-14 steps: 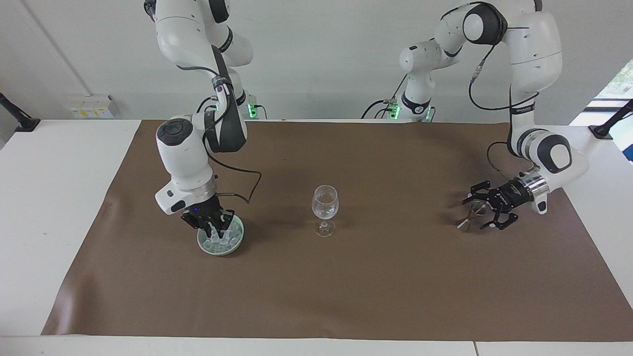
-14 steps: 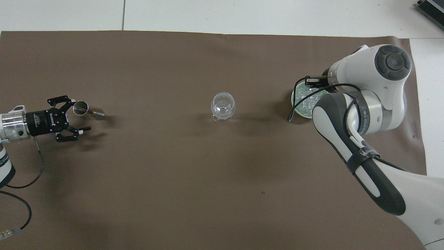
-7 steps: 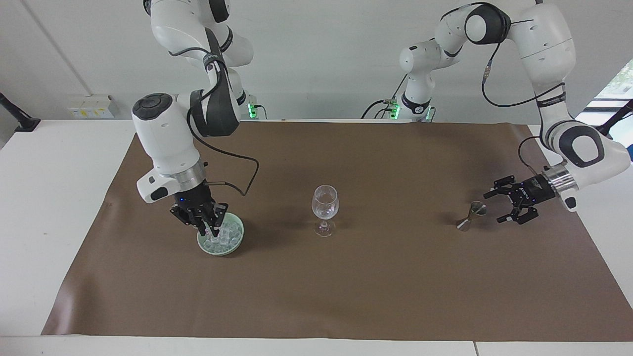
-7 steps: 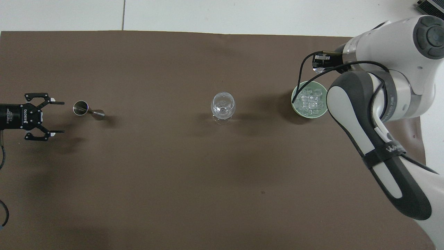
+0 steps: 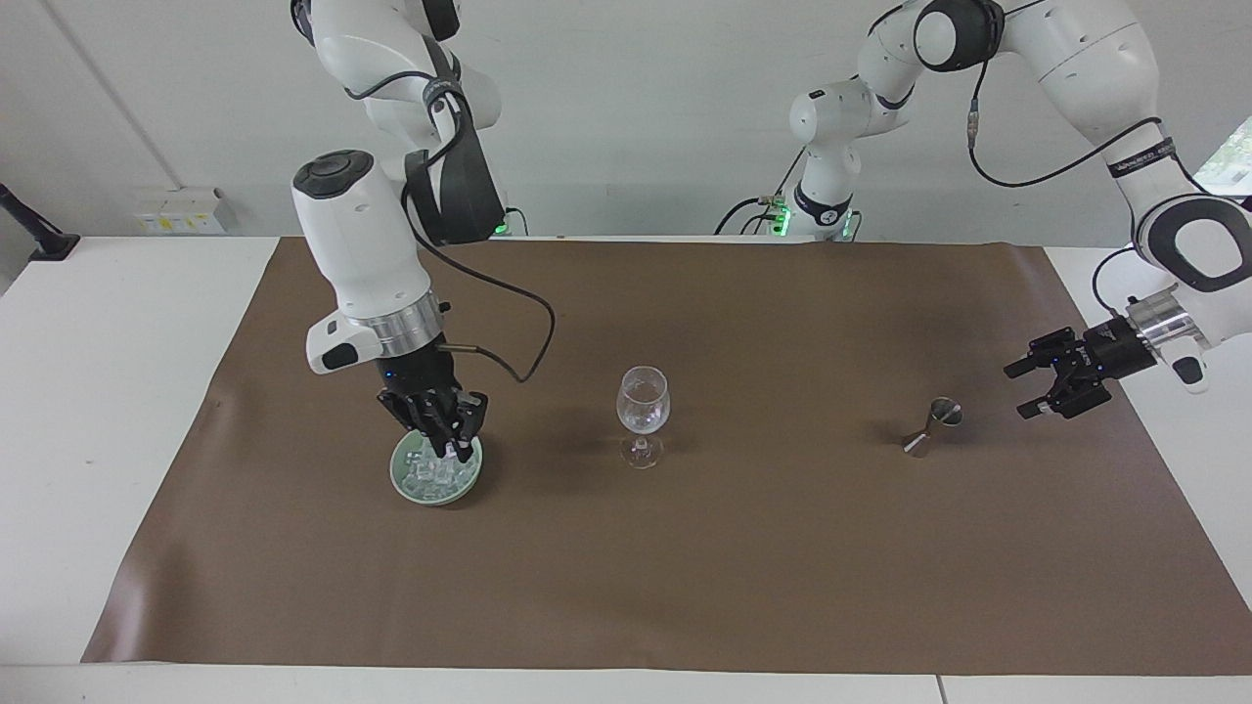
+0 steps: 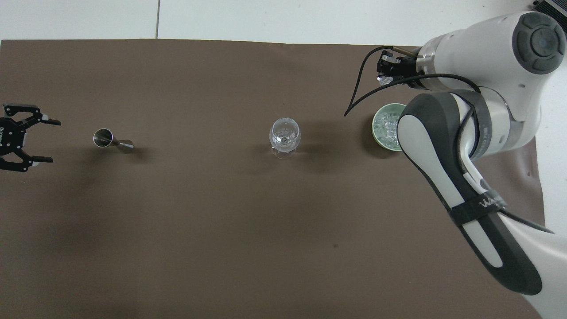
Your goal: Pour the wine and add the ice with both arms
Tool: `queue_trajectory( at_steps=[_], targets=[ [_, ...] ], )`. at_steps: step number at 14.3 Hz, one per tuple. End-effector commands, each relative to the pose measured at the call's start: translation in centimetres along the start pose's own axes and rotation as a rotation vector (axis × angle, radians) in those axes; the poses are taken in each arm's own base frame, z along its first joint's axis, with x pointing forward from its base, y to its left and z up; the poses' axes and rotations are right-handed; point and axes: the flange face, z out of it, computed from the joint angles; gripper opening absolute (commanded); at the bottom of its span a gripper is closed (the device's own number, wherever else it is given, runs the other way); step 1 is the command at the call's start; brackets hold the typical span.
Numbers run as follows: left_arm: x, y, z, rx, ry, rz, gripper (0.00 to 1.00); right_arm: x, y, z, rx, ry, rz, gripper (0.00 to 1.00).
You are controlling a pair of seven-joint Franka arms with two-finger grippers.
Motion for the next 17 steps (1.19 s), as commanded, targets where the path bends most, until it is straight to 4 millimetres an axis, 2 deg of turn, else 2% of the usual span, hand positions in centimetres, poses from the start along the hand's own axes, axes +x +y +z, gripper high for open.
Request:
queue_trajectory(
  at_steps=[1, 3, 5, 9, 12, 13, 16, 17],
  targets=[
    [-1.3, 1.3, -1.9, 0.057, 0.049, 0.146, 1.00, -0.7, -2.7, -0.5, 0.042, 0.011, 0.092, 0.06],
    [-2.4, 2.8, -3.5, 0.084, 0.099, 0.220, 1.00, -1.0, -3.9, -0.7, 0.068, 0.027, 0.166, 0.06],
    [-3.9, 4.6, -3.9, 0.118, 0.133, 0.275, 1.00, -2.0, -5.7, -0.8, 0.106, 0.045, 0.228, 0.06],
    [-8.9, 8.8, -4.7, 0.191, 0.209, 0.414, 1.00, -3.6, -9.0, -1.3, 0.179, 0.065, 0.344, 0.05],
    [-12.8, 11.0, -4.8, 0.217, 0.239, 0.497, 1.00, -4.7, -10.1, -1.7, 0.176, 0.065, 0.309, 0.02],
    [-14.1, 11.7, -4.7, 0.218, 0.243, 0.519, 1.00, -5.7, -11.0, -1.5, 0.170, 0.059, 0.284, 0.02],
    [-17.7, 12.7, -5.5, 0.262, 0.293, 0.584, 1.00, -6.8, -12.0, -1.5, 0.168, 0.053, 0.258, 0.01],
    [-19.0, 13.1, -5.8, 0.270, 0.305, 0.605, 1.00, -7.9, -13.1, -1.6, 0.181, 0.038, 0.242, 0.01]
  ],
)
